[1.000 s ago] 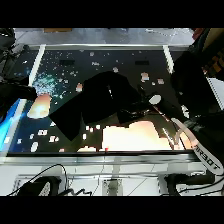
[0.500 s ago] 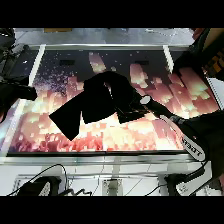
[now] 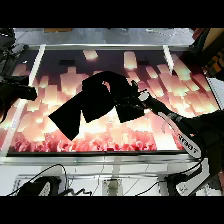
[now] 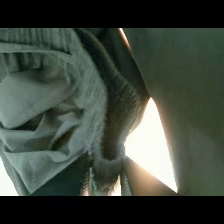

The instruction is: Fold the clothes and pants, and hang the long-sleeved shirts on hangers.

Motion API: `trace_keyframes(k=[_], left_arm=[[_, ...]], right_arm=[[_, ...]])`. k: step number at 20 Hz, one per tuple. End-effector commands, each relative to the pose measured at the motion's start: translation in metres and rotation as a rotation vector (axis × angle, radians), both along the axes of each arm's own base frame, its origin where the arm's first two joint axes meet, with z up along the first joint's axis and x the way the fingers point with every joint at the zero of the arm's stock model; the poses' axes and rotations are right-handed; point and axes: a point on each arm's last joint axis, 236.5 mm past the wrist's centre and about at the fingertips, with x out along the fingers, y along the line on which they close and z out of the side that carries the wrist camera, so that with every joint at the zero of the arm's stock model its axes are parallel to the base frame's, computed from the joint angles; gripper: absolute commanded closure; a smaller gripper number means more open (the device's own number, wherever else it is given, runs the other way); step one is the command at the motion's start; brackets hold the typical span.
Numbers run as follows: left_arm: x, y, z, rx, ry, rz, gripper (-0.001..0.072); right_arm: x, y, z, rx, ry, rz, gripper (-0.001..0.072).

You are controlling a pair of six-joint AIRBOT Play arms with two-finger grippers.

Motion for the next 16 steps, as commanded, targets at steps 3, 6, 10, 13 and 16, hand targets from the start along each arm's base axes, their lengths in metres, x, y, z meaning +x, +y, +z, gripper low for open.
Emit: trace_keyframes(k=[3, 6, 10, 13, 16], left_arm=[[-0.001, -0.003, 0.001, -0.027, 0.0, -0.008, 0.0669], [-0.011, 0.0, -0.032, 0.015, 0.141, -0.012, 0.0698], [-0.065, 0.023, -0.155, -0.027, 0.605, 0.042, 0.07], [-0.105, 0.025, -0.242, -0.149, 0.829, 0.088, 0.0697], [-0.132, -0.003, -0.295, -0.313, 0.969, 0.076, 0.0273]], right_arm=[[0.007, -0.004, 0.001, -0.068, -0.104, 0.061, 0.0685], [0.002, -0.001, 0.003, -0.066, -0.101, 0.088, 0.0685], [0.001, -0.001, 0.002, -0.063, -0.096, 0.094, 0.0685], [-0.002, 0.0, 0.002, -0.06, -0.089, 0.101, 0.0685], [-0.004, 0.001, 0.002, -0.058, -0.083, 0.11, 0.0685]])
